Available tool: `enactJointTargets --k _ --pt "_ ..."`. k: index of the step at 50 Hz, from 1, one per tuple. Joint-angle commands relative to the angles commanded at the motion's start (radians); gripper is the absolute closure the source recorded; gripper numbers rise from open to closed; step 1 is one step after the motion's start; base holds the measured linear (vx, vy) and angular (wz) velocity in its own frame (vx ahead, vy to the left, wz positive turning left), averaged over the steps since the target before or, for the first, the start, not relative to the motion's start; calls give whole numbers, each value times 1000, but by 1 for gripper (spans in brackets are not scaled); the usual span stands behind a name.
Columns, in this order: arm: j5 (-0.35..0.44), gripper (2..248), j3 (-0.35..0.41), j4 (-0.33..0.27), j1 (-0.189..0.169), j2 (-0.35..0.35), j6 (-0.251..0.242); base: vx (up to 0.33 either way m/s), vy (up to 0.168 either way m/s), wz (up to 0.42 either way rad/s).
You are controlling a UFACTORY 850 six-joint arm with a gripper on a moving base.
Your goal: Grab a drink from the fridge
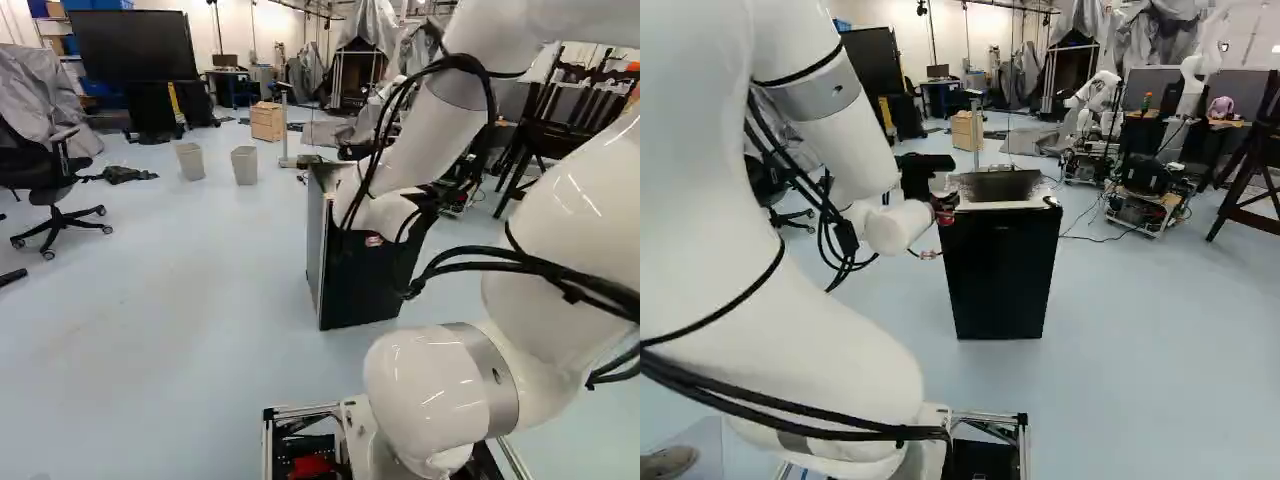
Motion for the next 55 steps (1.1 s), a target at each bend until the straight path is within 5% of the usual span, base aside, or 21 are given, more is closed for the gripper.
enactJointTargets --k 27,55 --pt "-11 150 149 -30 1 113 25 0 0 0" --pt "-17 150 216 -44 1 164 36 0 0 0"
